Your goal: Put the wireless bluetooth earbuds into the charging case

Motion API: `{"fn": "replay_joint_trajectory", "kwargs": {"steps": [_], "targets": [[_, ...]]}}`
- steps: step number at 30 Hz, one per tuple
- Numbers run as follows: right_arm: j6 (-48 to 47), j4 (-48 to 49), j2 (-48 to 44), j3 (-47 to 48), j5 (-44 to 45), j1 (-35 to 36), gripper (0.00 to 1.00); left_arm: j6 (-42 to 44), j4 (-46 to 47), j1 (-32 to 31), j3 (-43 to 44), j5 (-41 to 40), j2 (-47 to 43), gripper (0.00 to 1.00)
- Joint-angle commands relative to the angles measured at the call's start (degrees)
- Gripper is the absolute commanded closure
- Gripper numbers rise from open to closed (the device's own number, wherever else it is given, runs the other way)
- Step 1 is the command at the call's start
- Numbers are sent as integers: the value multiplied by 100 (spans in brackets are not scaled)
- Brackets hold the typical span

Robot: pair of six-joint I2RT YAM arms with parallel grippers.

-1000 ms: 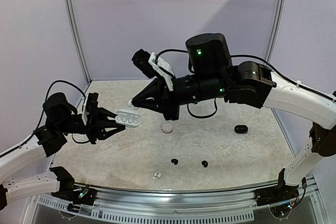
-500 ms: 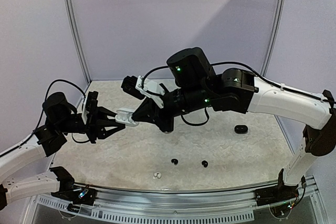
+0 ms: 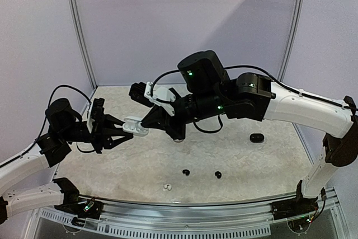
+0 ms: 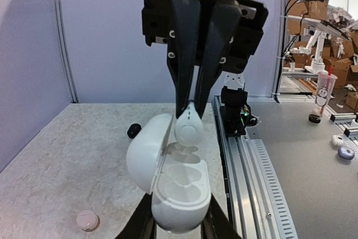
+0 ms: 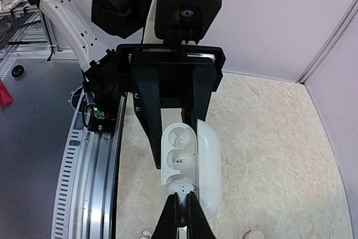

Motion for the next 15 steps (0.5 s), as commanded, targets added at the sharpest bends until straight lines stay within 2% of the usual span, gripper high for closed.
{"fn": "replay_joint_trajectory", "kwargs": {"steps": [1, 15], "targets": [[-167, -54, 147, 15, 95, 45, 100, 16, 182, -80, 151, 82, 37, 100], [-275, -141, 301, 75, 126, 50, 100, -62, 257, -124, 149, 54, 77, 100]]}}
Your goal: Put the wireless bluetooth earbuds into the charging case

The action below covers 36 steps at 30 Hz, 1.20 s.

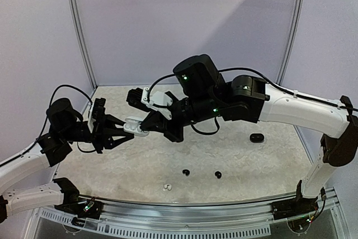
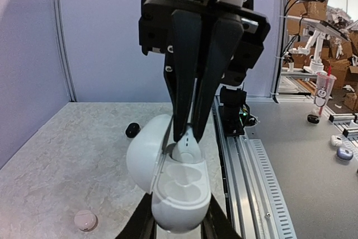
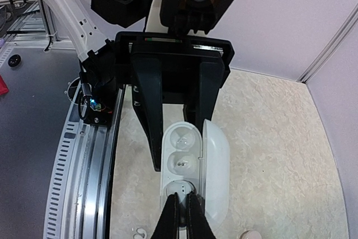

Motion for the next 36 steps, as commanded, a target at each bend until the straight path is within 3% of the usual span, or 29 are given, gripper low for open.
{"fn": "replay_joint_trajectory", "kwargs": {"steps": [1, 9, 15, 28, 36], "targets": [[-63, -149, 165, 70, 117, 48, 98, -36, 202, -97, 144, 26, -10, 100], [-29, -129, 124, 53, 244, 42, 72, -36, 196, -97, 125, 24, -32, 100], [138, 3, -30, 121, 224, 48, 71, -137, 102, -89, -5, -199, -80, 100], [1143, 1176, -1042, -395, -114, -209, 64, -1270, 317, 175, -389, -892, -100, 100], [2882, 243, -754, -1113, 518, -803, 65, -1613, -145, 684, -597, -1266, -661, 100]]}}
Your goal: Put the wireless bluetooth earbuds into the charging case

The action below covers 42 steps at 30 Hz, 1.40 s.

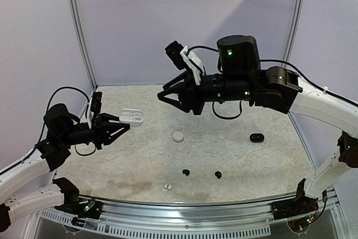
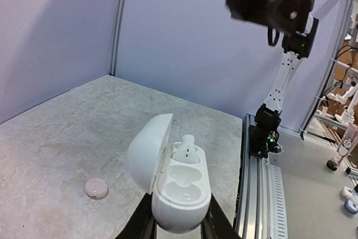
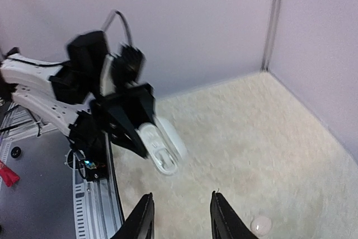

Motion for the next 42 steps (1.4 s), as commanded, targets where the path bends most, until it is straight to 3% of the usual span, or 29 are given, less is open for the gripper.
{"fn": "replay_joint_trajectory", "kwargs": {"steps": [1, 8, 16, 42], "targets": [[1084, -945, 563, -316, 277, -212, 67, -213, -398, 251, -189, -348, -442, 100], [1518, -2097, 2153, 162, -383, -193, 80, 213, -1131, 518, -173, -372, -890, 100], [1448, -2372, 3294, 348, -657, 20, 82, 346, -1393, 641, -125, -263, -1031, 100], [1376, -2184, 3811, -67, -1223, 255, 80, 266, -1186, 638, -231, -252, -1083, 100]]}}
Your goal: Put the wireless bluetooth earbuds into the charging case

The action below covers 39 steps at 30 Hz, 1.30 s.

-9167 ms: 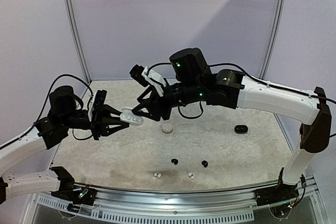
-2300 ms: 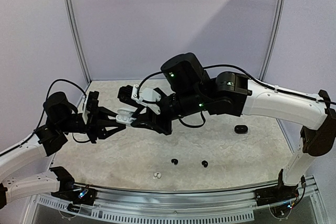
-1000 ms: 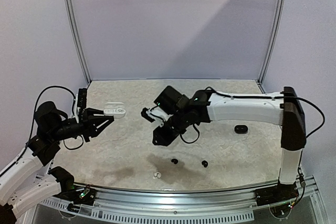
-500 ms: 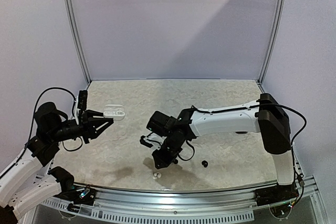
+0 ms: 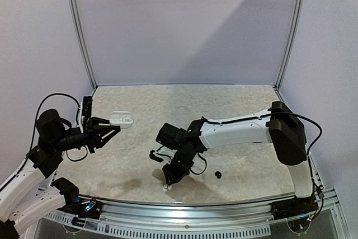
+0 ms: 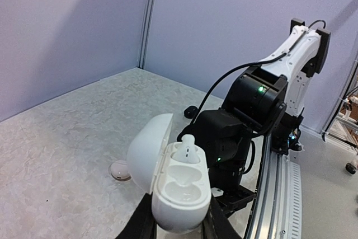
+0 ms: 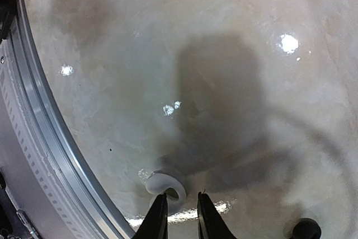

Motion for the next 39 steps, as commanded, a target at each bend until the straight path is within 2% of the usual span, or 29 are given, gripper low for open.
{"fn": "replay_joint_trajectory", "kwargs": {"steps": [1, 12, 27, 35, 39], "targets": [[-108, -60, 165, -44, -121, 86, 79, -3, 87, 70, -98, 12, -24, 100], [-107, -74, 184, -82, -255, 191, 76, -1, 95, 69, -116, 21, -3, 100], [-65, 76, 125, -89, -400, 230, 99, 40, 35, 71, -116, 47, -24, 100], [-131, 157, -123, -47, -479, 231, 100, 80, 51, 71, -122, 99, -29, 100], [-153, 64, -255, 44, -209, 228, 100, 94, 34, 70, -118, 108, -42, 100]]}}
